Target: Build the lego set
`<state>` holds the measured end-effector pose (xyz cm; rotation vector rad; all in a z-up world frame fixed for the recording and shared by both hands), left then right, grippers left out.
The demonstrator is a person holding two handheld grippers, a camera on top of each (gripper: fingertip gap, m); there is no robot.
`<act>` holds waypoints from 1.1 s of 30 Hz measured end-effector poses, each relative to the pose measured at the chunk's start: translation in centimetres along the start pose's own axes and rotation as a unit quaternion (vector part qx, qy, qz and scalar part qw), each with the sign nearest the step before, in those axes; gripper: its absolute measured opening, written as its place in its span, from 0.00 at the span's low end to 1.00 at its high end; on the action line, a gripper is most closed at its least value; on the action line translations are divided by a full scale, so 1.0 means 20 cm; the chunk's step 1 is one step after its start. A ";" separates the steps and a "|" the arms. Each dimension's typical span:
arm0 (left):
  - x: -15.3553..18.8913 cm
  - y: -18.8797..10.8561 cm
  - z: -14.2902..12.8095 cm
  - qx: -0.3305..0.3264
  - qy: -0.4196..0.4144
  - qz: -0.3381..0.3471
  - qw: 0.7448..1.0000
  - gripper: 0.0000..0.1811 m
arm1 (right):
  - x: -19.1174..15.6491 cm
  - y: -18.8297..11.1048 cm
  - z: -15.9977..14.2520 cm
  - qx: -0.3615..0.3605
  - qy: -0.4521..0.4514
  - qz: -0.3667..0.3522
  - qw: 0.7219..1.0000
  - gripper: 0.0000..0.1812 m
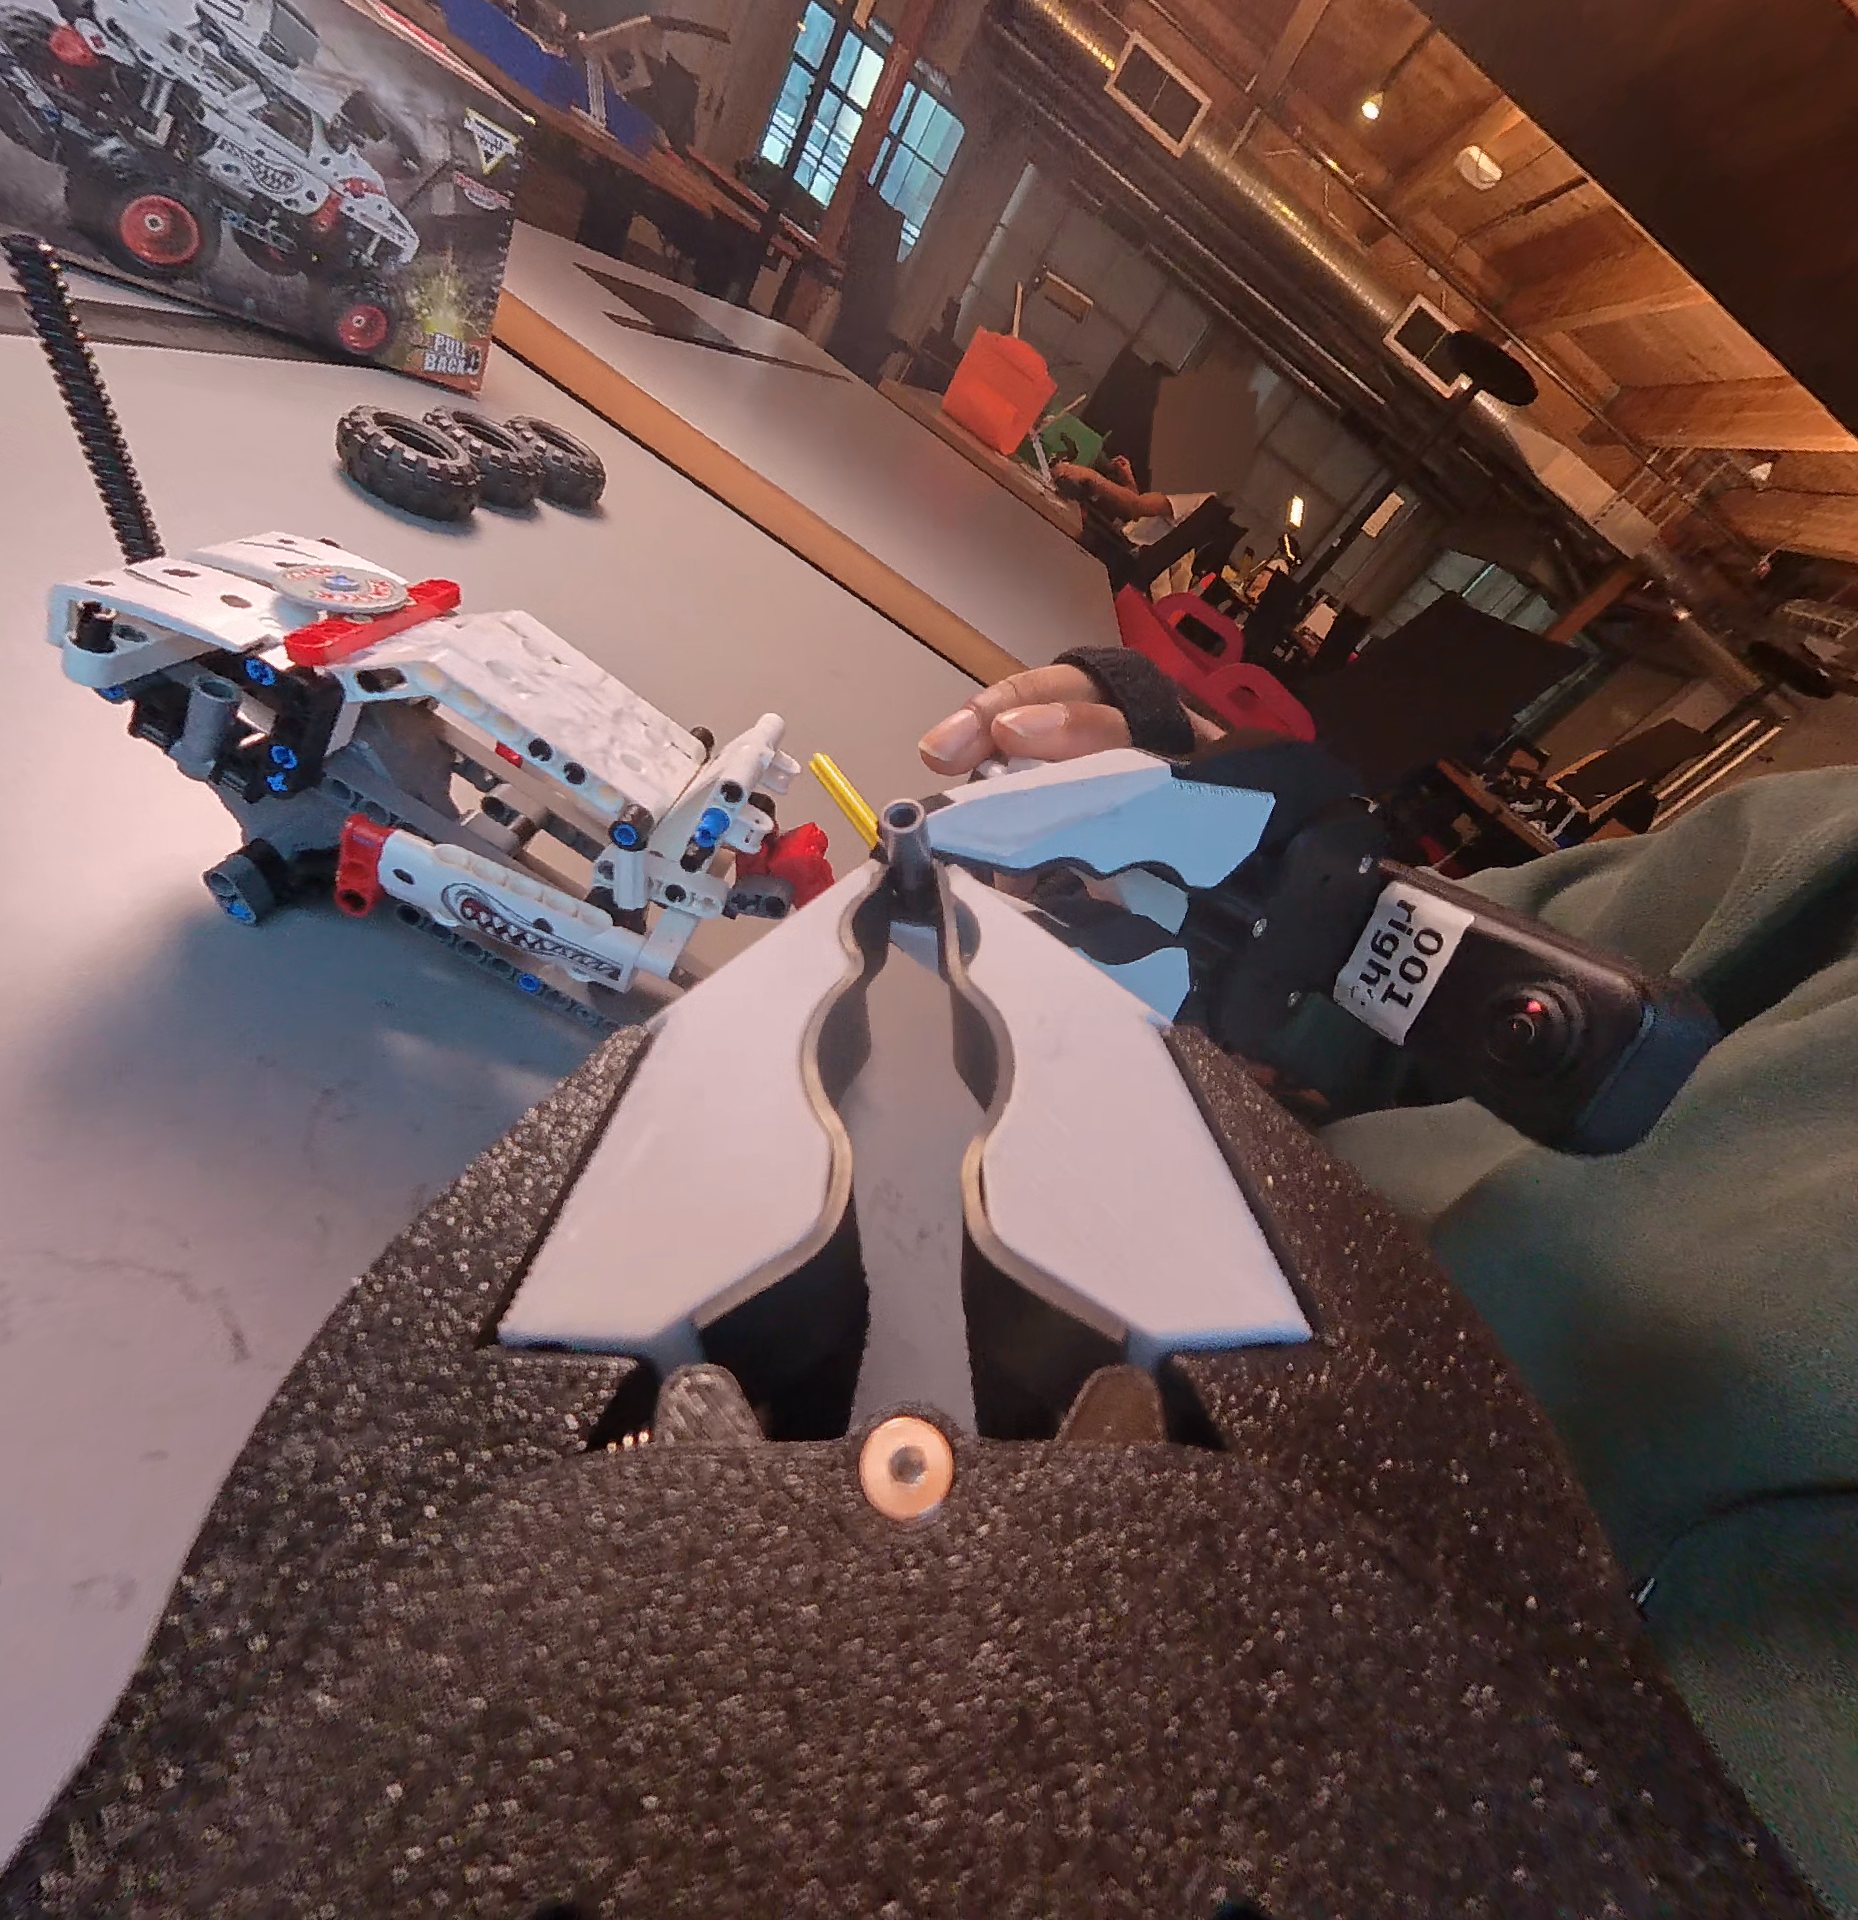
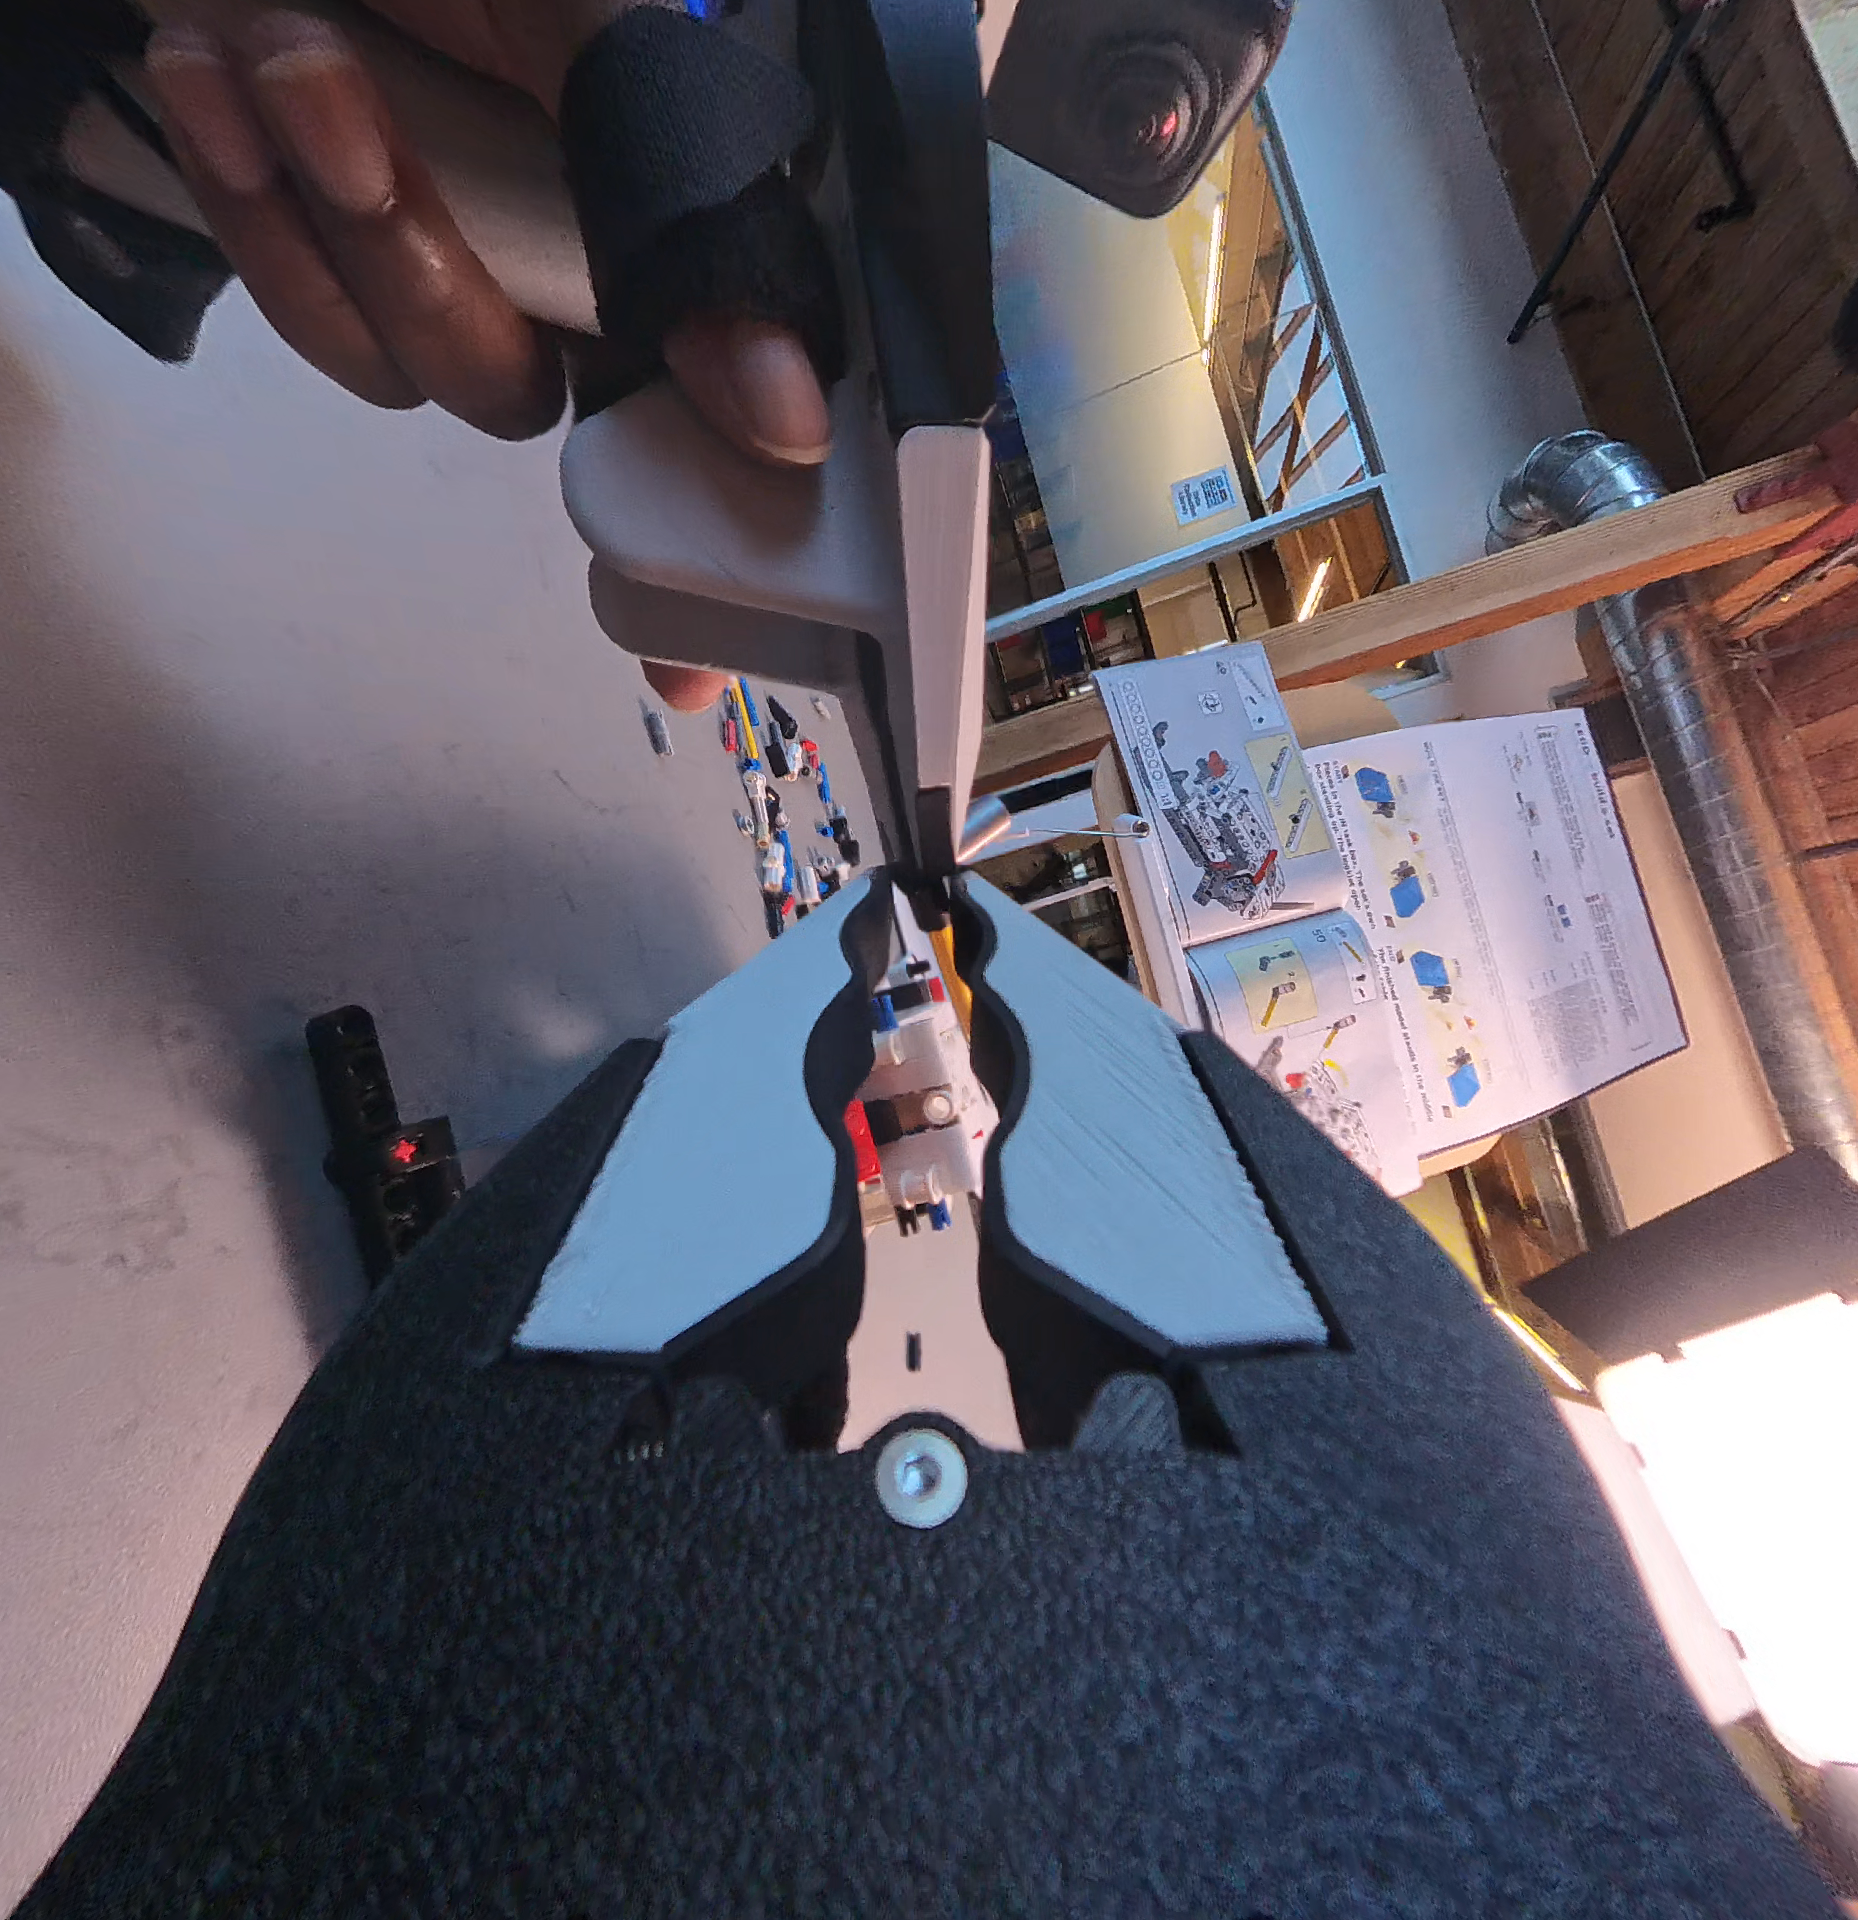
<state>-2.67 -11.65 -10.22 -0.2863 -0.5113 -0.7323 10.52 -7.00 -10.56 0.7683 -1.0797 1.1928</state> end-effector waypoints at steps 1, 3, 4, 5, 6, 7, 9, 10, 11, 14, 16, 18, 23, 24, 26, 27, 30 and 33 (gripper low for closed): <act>0.00 -0.01 0.01 0.001 0.014 -0.004 1.000 0.04 | 0.01 -0.01 0.00 0.013 0.021 0.005 1.000 0.08; 0.01 -0.03 0.02 0.000 0.049 -0.029 0.998 0.04 | 0.03 -0.02 -0.02 0.036 0.093 0.052 0.994 0.22; 0.02 -0.05 0.03 -0.004 0.065 -0.047 0.997 0.04 | 0.05 -0.03 -0.03 0.052 0.142 0.087 0.985 0.26; 0.02 -0.06 0.03 -0.007 0.088 -0.055 0.995 0.04 | 0.07 -0.04 -0.05 0.076 0.201 0.134 0.967 0.26; 0.03 -0.07 0.03 -0.016 0.116 -0.069 0.991 0.04 | 0.09 -0.05 -0.06 0.099 0.263 0.177 0.943 0.26; 0.04 -0.07 0.02 -0.023 0.136 -0.086 0.987 0.04 | 0.12 -0.07 -0.09 0.116 0.318 0.212 0.917 0.25; 0.04 -0.07 0.01 -0.029 0.149 -0.109 0.982 0.04 | 0.16 -0.08 -0.14 0.141 0.385 0.261 0.874 0.22; 0.04 -0.06 0.01 -0.033 0.152 -0.117 0.981 0.04 | 0.17 -0.09 -0.17 0.149 0.400 0.278 0.860 0.18; 0.05 -0.05 0.00 -0.040 0.155 -0.124 0.979 0.04 | 0.17 -0.10 -0.18 0.154 0.407 0.292 0.852 0.17; 0.06 -0.02 -0.03 -0.059 0.166 -0.141 0.974 0.04 | 0.16 -0.11 -0.21 0.173 0.426 0.309 0.833 0.09; 0.06 -0.02 -0.03 -0.060 0.163 -0.143 0.974 0.04 | 0.15 -0.11 -0.22 0.177 0.432 0.323 0.823 0.04; 0.04 -0.01 -0.04 -0.064 0.160 -0.134 0.976 0.04 | 0.13 -0.11 -0.23 0.173 0.426 0.334 0.823 0.03; 0.03 0.01 -0.07 -0.083 0.162 -0.109 0.977 0.04 | 0.08 -0.12 -0.25 0.156 0.406 0.347 0.831 0.02; 0.03 0.01 -0.07 -0.089 0.164 -0.102 0.977 0.04 | 0.08 -0.12 -0.25 0.152 0.401 0.346 0.834 0.02; 0.03 0.01 -0.08 -0.096 0.168 -0.090 0.977 0.04 | 0.07 -0.12 -0.26 0.151 0.399 0.345 0.836 0.02; 0.03 0.02 -0.08 -0.099 0.168 -0.087 0.977 0.05 | 0.06 -0.12 -0.26 0.153 0.400 0.344 0.835 0.02; 0.04 0.03 -0.10 -0.114 0.170 -0.083 0.975 0.05 | 0.06 -0.12 -0.25 0.159 0.395 0.343 0.837 0.02; 0.04 0.03 -0.11 -0.121 0.174 -0.074 0.974 0.04 | 0.04 -0.12 -0.25 0.154 0.386 0.346 0.841 0.02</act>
Point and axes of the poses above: each gripper's, where its closed fingertips meet, y out along the fingers, z out of its top, x = y × z across the jaws, the point moved 9 cm from there along -y, back along the fingers, and after that the axes turned 1 degree about -y, right-handed, at the moved point
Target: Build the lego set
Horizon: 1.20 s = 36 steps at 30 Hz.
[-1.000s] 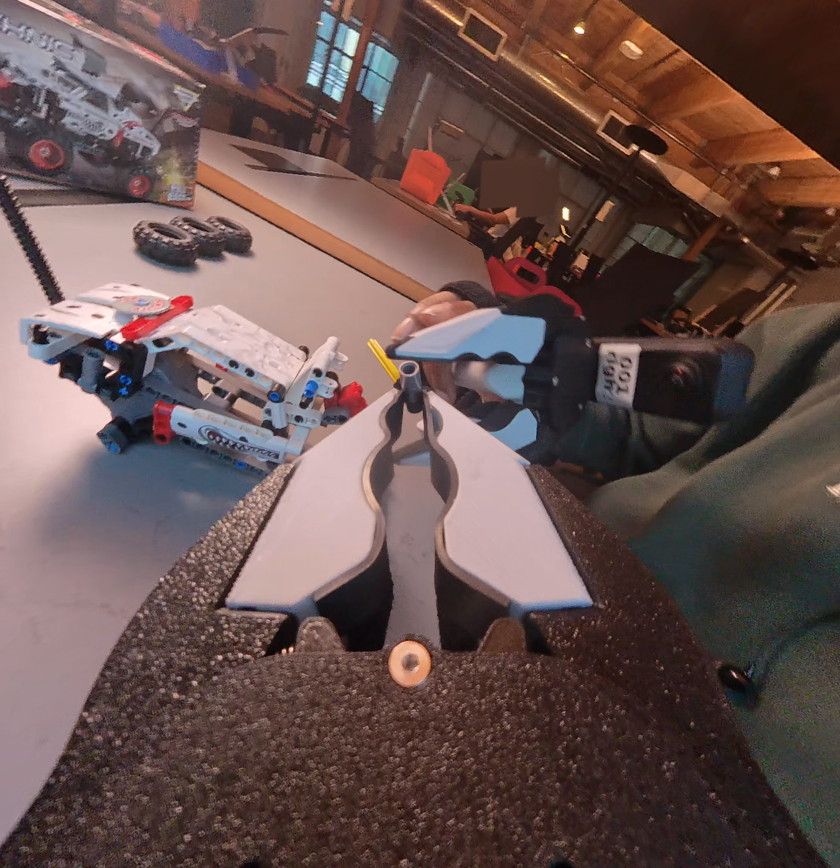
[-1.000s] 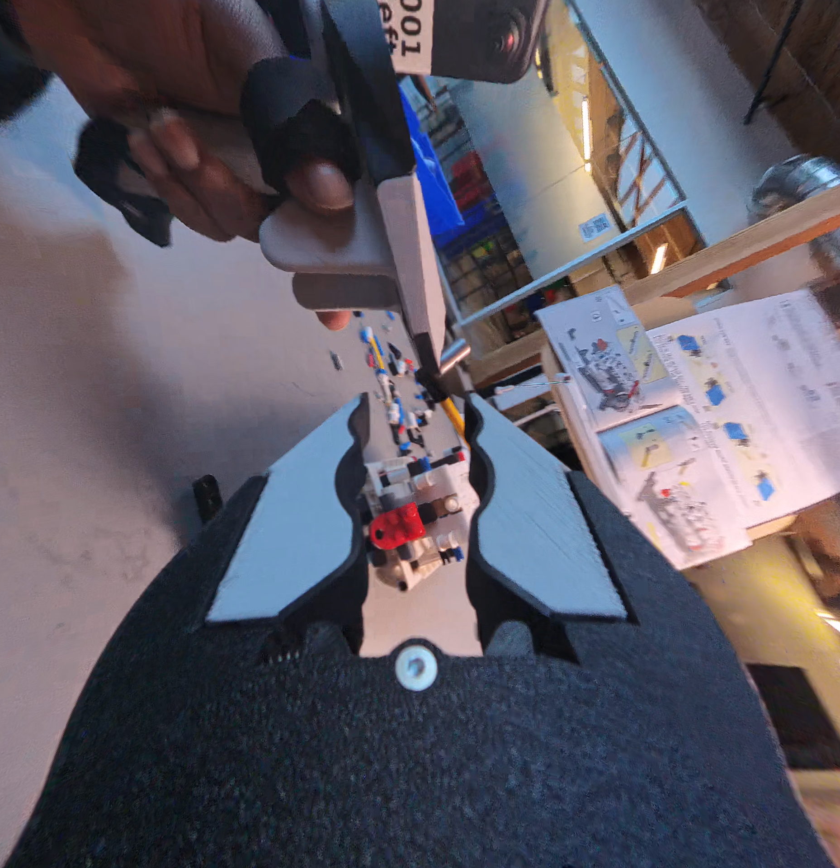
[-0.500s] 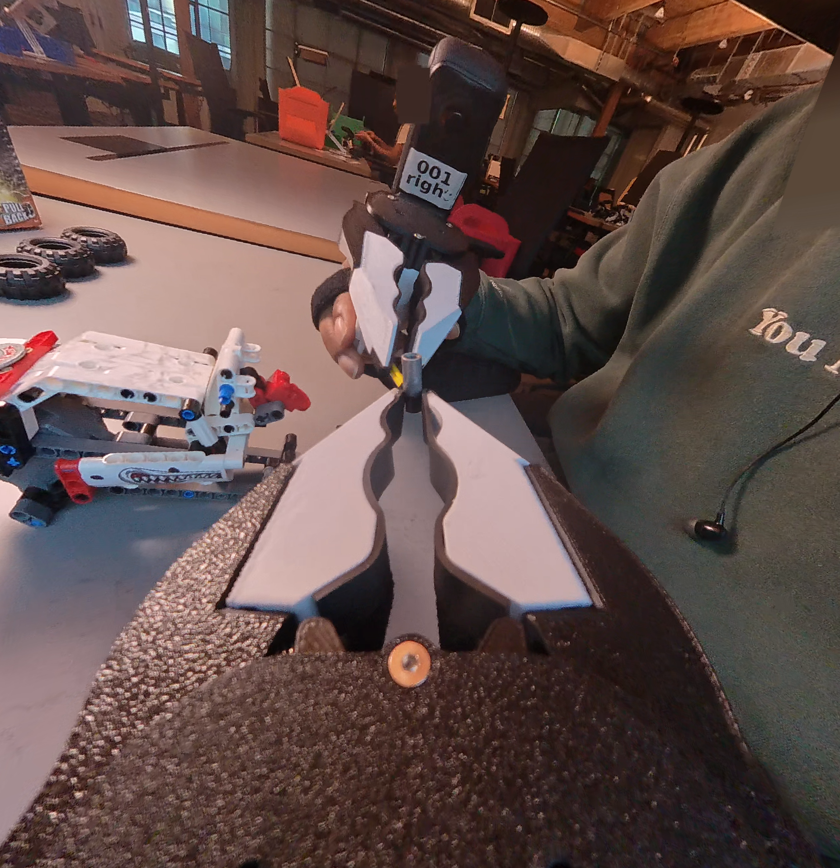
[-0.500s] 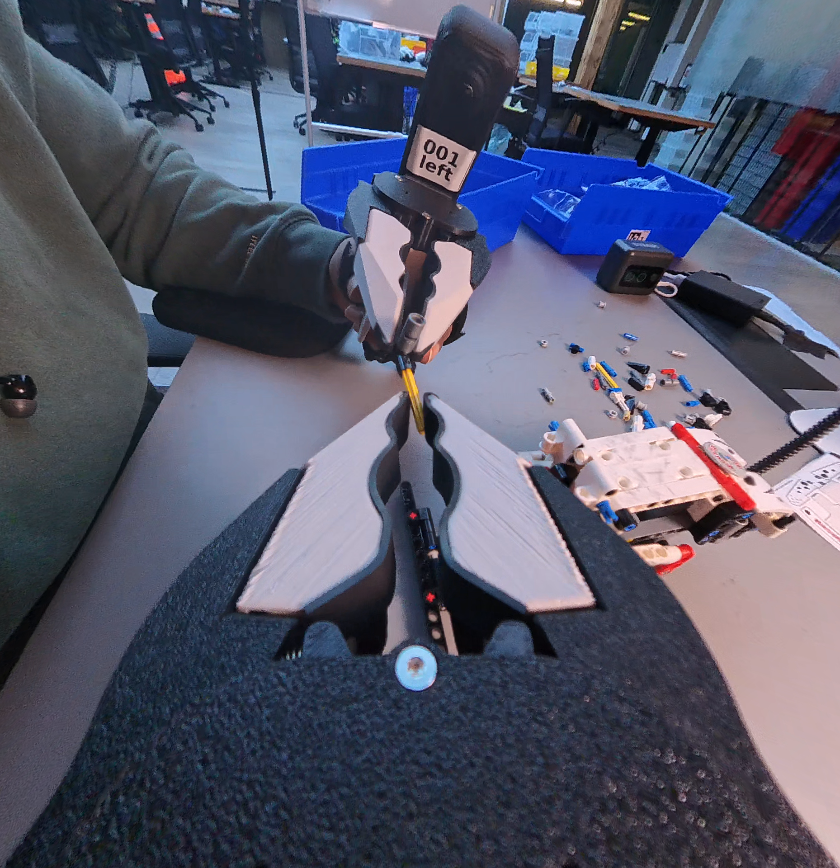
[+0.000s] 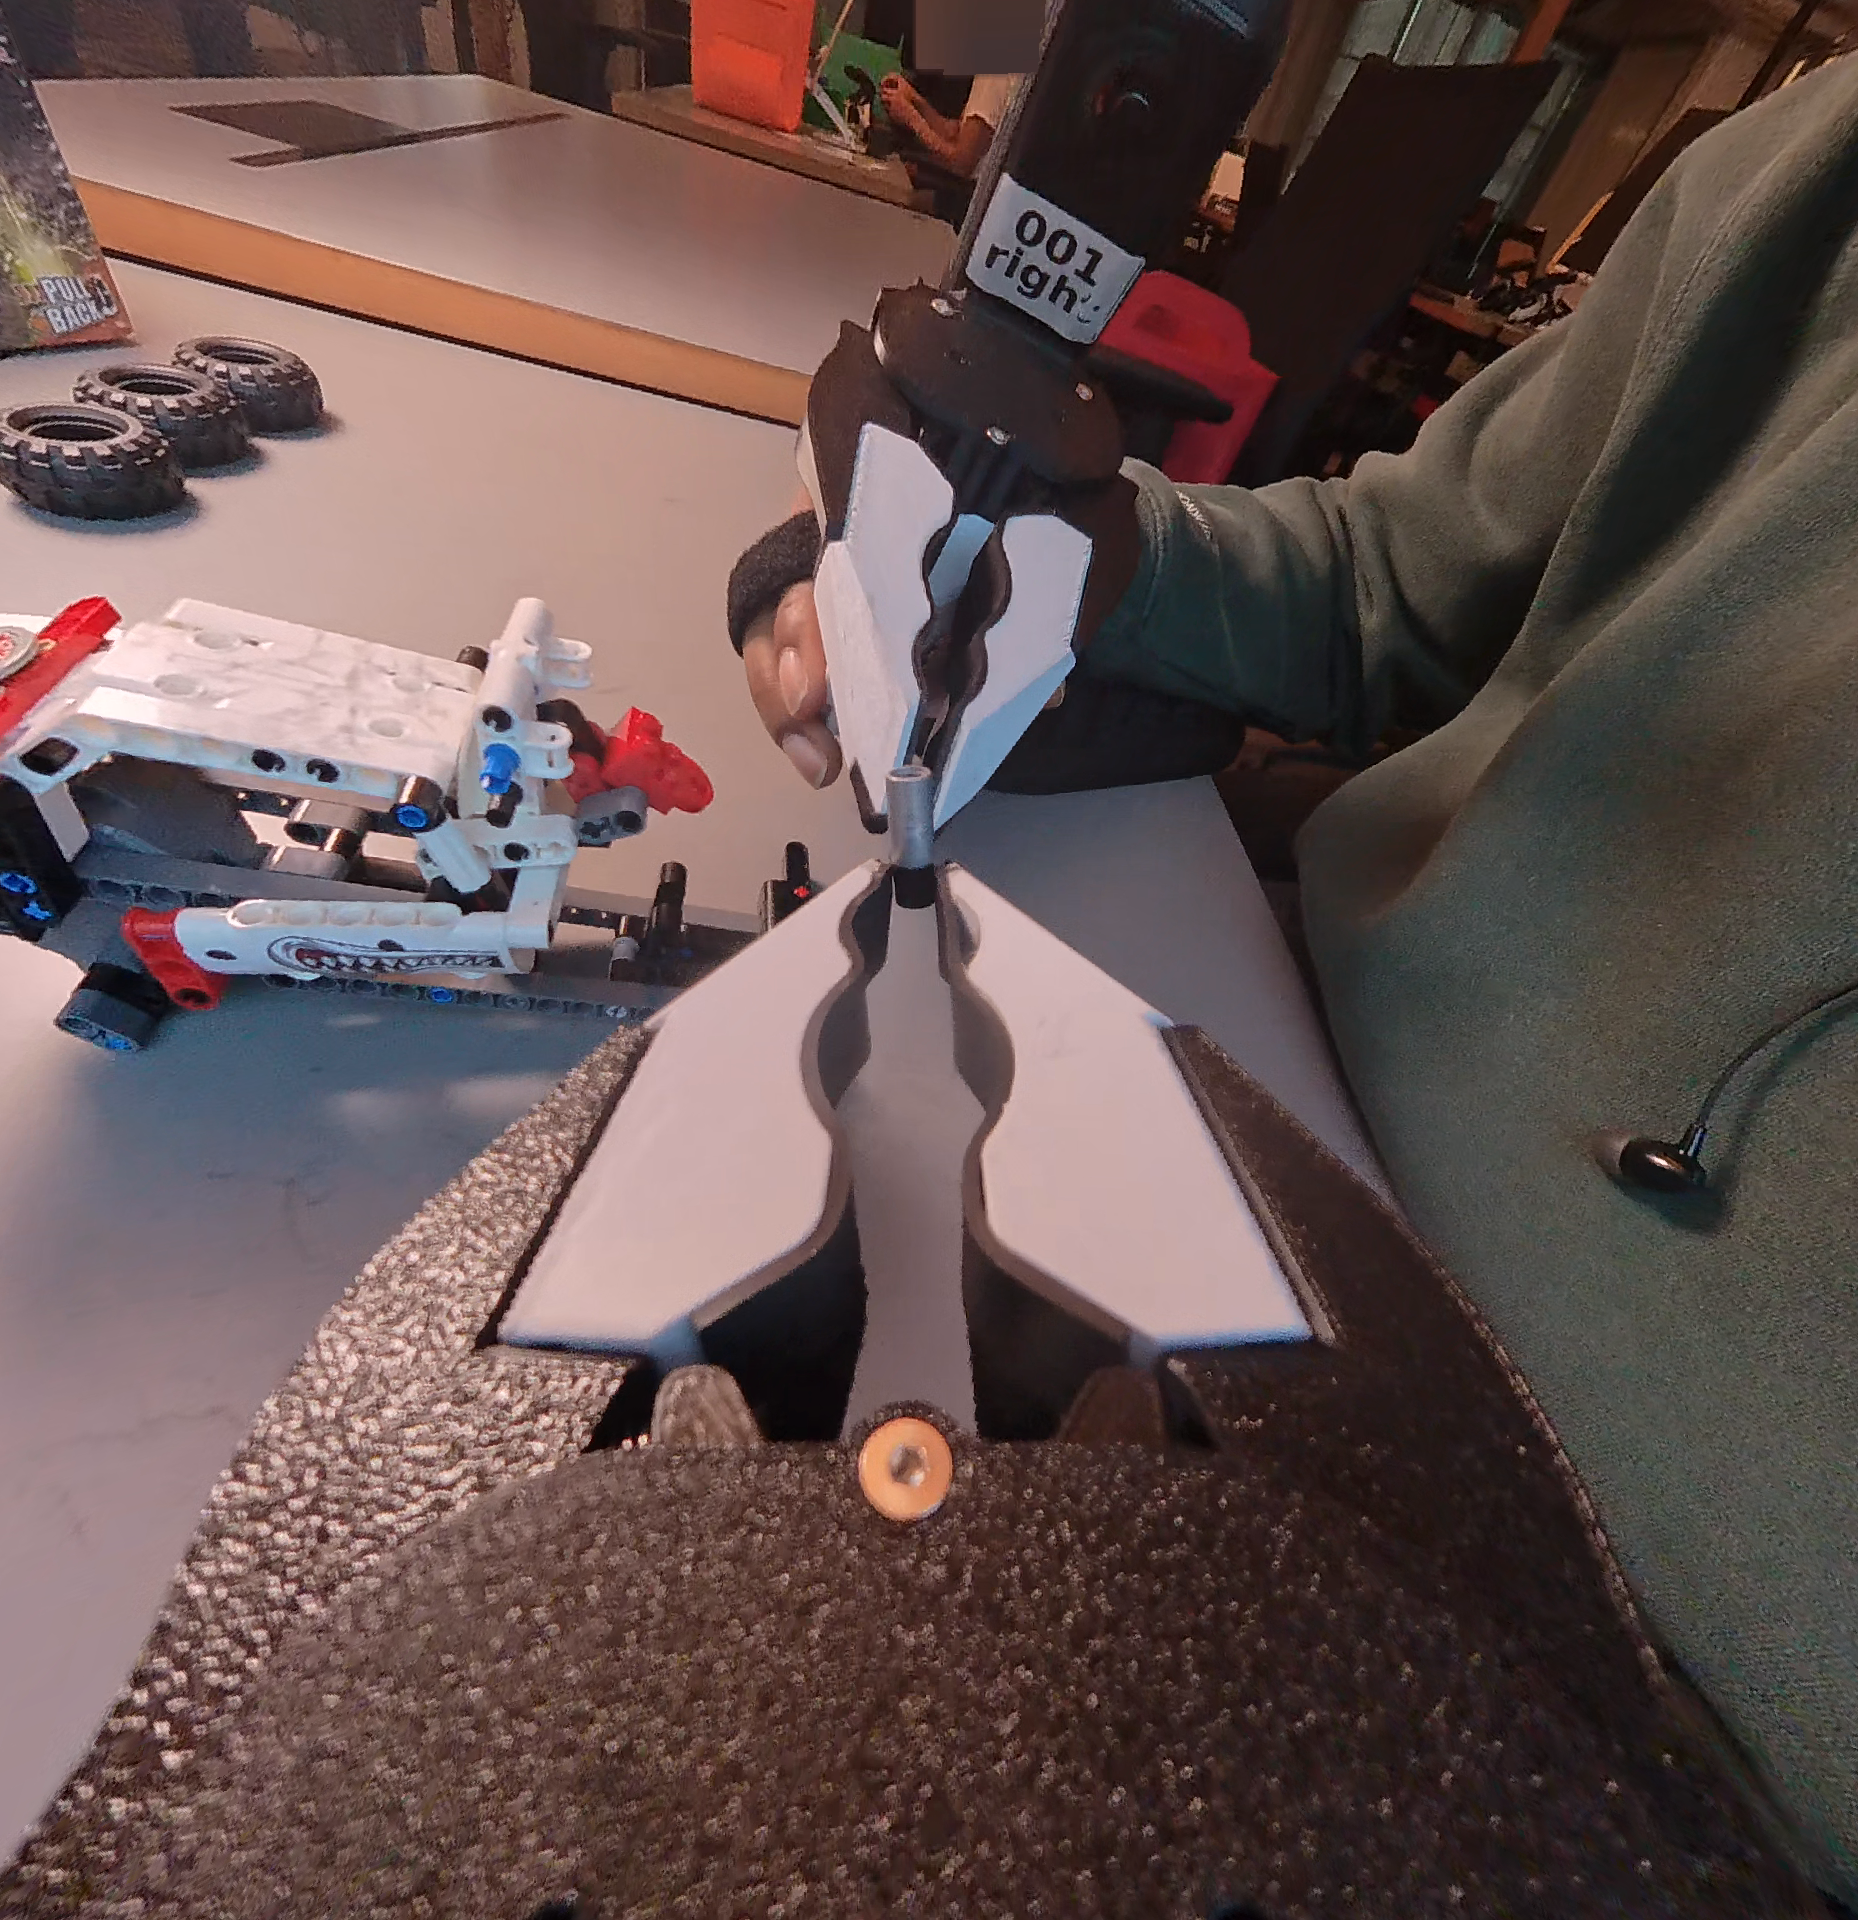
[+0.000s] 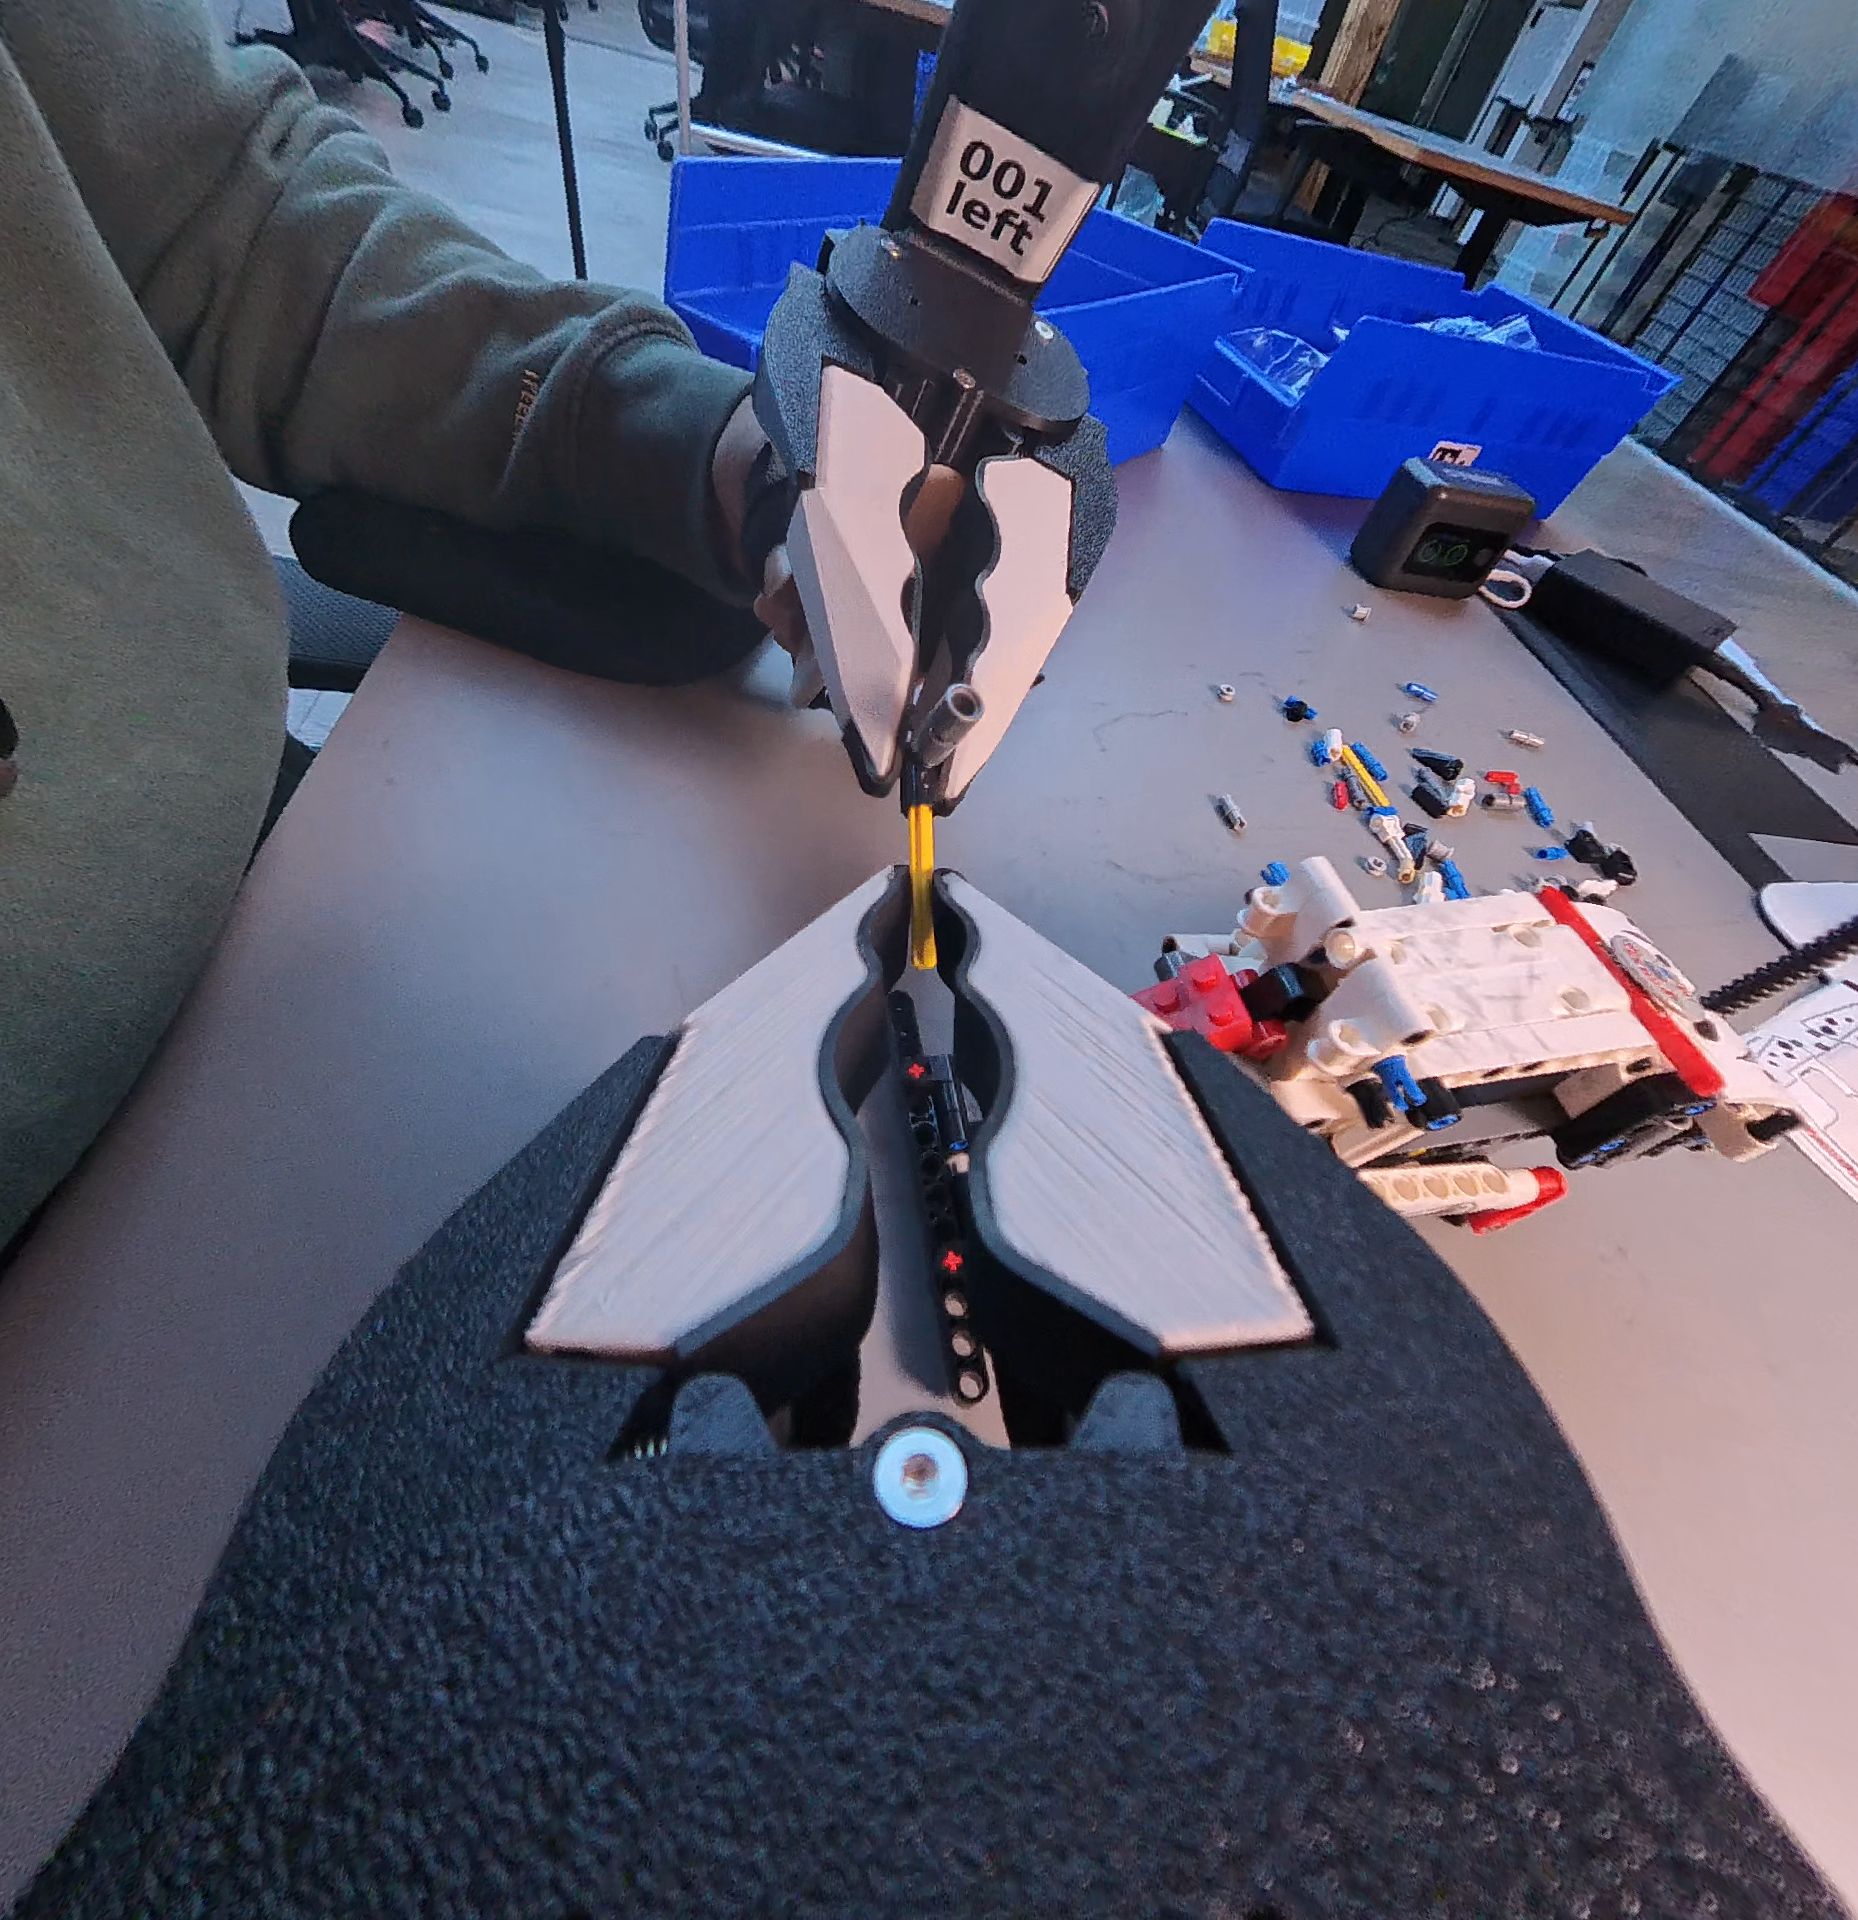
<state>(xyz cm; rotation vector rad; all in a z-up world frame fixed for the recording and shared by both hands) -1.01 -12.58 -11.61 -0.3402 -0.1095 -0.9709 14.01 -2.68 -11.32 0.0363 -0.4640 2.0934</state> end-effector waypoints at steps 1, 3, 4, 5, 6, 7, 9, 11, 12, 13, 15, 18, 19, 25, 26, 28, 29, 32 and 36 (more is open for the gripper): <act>0.00 0.00 0.00 -0.002 -0.001 0.000 1.000 0.04 | 0.00 0.00 0.00 0.000 -0.001 0.000 1.000 0.02; 0.00 0.00 -0.01 -0.004 0.005 0.003 1.000 0.04 | 0.00 0.00 0.00 0.002 0.000 0.000 1.000 0.02; 0.00 0.00 0.00 -0.002 0.010 0.007 1.000 0.04 | 0.00 0.00 0.00 0.004 0.000 -0.001 1.000 0.02; 0.00 -0.01 0.00 0.000 0.015 0.010 1.000 0.04 | 0.00 0.00 0.00 0.006 0.002 -0.003 1.000 0.02; 0.01 -0.01 0.00 0.004 0.021 0.013 1.000 0.04 | 0.00 0.00 0.01 0.009 0.007 -0.004 1.000 0.02; 0.01 -0.01 0.00 0.007 0.027 0.013 1.000 0.04 | 0.00 -0.01 0.01 0.011 0.012 -0.002 1.000 0.02; 0.02 -0.02 0.01 0.015 0.039 0.017 0.999 0.04 | 0.00 -0.01 0.01 0.011 0.018 -0.002 1.000 0.07; 0.03 -0.02 0.01 0.016 0.044 0.016 0.999 0.04 | 0.00 -0.01 0.01 0.009 0.015 0.001 1.000 0.02; 0.03 -0.02 0.01 0.015 0.044 0.017 0.999 0.04 | 0.00 -0.01 0.01 0.009 0.013 0.001 1.000 0.02; 0.02 -0.01 0.00 0.011 0.044 0.020 0.999 0.04 | 0.00 -0.01 0.01 0.005 0.013 0.001 1.000 0.02; 0.02 0.00 -0.01 -0.007 0.044 0.026 0.999 0.04 | 0.00 -0.01 -0.01 -0.008 0.011 0.006 1.000 0.02; 0.01 0.02 -0.03 -0.032 0.042 0.039 0.998 0.05 | 0.00 0.00 -0.03 -0.033 -0.001 0.004 0.999 0.02; 0.01 0.03 -0.03 -0.038 0.044 0.042 0.997 0.04 | 0.00 0.01 -0.04 -0.037 -0.004 0.004 0.999 0.02; -0.03 0.05 -0.04 -0.065 0.052 0.088 0.993 0.04 | 0.04 0.01 -0.06 -0.079 -0.022 -0.033 0.996 0.03; -0.05 0.05 -0.04 -0.076 0.055 0.102 0.990 0.04 | 0.05 -0.01 -0.08 -0.094 -0.019 -0.032 0.995 0.05; -0.09 0.04 -0.07 -0.094 0.056 0.123 0.986 0.04 | 0.08 -0.05 -0.11 -0.120 -0.003 -0.032 0.992 0.06; -0.10 0.04 -0.08 -0.098 0.054 0.131 0.985 0.04 | 0.09 -0.07 -0.13 -0.134 -0.004 -0.037 0.990 0.06; -0.15 0.04 -0.09 -0.117 0.058 0.144 0.981 0.04 | 0.13 -0.08 -0.19 -0.160 -0.012 -0.055 0.986 0.07; -0.16 0.04 -0.09 -0.123 0.063 0.145 0.980 0.04 | 0.16 -0.02 -0.23 -0.151 -0.004 -0.031 0.988 0.09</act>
Point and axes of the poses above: each gripper's, where its closed fingertips meet, y out along the fingers, z out of its top, x = y × z across the jaws, the point moved 9 cm from there along -y, back along the fingers, and after that the axes turned 1 degree about -y, right-handed, at the moved point
